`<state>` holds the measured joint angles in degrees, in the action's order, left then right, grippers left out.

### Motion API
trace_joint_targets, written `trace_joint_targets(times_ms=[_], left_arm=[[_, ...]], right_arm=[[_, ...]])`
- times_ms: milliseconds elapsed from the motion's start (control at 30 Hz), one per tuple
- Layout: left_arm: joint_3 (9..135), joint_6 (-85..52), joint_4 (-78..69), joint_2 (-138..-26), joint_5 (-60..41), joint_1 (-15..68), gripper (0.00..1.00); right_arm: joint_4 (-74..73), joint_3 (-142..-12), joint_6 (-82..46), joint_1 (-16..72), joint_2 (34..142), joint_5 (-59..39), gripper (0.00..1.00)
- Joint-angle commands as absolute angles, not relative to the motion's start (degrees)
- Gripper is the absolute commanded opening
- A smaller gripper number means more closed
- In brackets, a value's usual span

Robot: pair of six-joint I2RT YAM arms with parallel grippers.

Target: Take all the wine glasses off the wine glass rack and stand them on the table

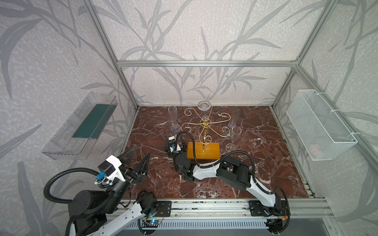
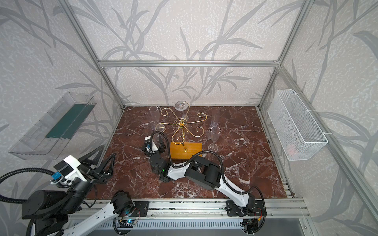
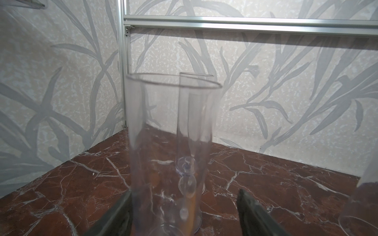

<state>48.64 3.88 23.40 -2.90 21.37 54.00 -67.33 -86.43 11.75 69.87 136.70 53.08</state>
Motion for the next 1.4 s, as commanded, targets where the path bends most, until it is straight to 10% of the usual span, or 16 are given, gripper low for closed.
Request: trace_joint_targets(times_ms=[0, 467, 1367], left_arm=[[49.82, 3.34, 24.42, -2.16, 21.36, 54.14, 0.67], [49.66, 3.17, 24.26, -2.11, 21.36, 54.14, 0.67], [49.77, 4.1, 23.17, -2.16, 21.53, 54.13, 0.67]], right_arm=[[-68.29, -85.79, 10.48, 69.43, 134.89, 53.2, 0.8], [-69.24, -84.8, 14.72, 69.68, 132.91, 48.86, 0.99], [-80.34, -80.13, 33.92, 74.58, 126.18, 49.29, 0.99]])
